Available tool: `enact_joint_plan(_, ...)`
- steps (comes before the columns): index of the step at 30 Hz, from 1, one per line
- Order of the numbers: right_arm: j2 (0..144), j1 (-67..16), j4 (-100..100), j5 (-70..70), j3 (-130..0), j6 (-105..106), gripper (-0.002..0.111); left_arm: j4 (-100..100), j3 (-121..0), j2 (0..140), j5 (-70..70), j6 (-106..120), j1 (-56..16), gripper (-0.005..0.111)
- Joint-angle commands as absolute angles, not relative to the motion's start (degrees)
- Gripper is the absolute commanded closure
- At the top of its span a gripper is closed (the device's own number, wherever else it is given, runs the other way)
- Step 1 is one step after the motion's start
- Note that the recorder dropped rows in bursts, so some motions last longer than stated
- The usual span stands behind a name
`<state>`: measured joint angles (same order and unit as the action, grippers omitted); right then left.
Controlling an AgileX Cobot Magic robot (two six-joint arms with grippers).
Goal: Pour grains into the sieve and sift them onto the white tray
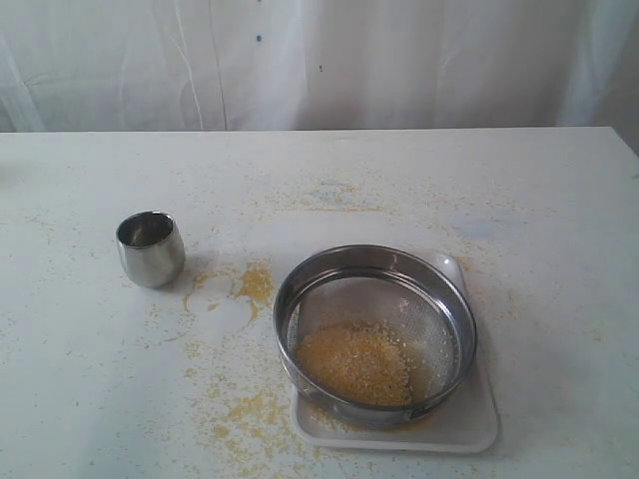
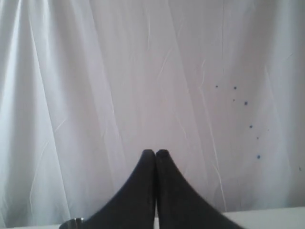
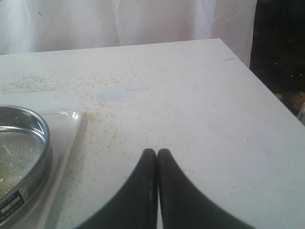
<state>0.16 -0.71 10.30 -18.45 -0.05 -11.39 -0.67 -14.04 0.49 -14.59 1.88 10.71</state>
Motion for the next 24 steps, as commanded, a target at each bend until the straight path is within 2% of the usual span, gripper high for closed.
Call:
enact_joint_plan(1,0.0,-1.1,10.4,-18.2,0.0,-11.4,0.108,0.4,-14.5,0.0,-1.5,1.2,10.4,0.107)
enact_joint_plan(7,0.0,-1.1,10.4,-18.2,0.0,-11.4,0.108,0.0,-14.4,0.0,30.5,1.5,10.4,0.107)
enact_joint_plan(12,0.0,-1.1,10.4,-18.2,0.0,-11.4,0.108,-5.5,-10.7,0.0,26.5,1.2,10.4,0.107)
enact_joint_plan(19,0.0,-1.1,10.4,-18.2,0.0,-11.4,0.108,-5.3,-3.6,0.3,9.6,-3.9,10.7,0.107)
enact_joint_plan(24,0.0,-1.1,10.4,-18.2,0.0,-11.4,0.108,-5.3,0.0,0.5,10.0,-3.5,10.7,0.107)
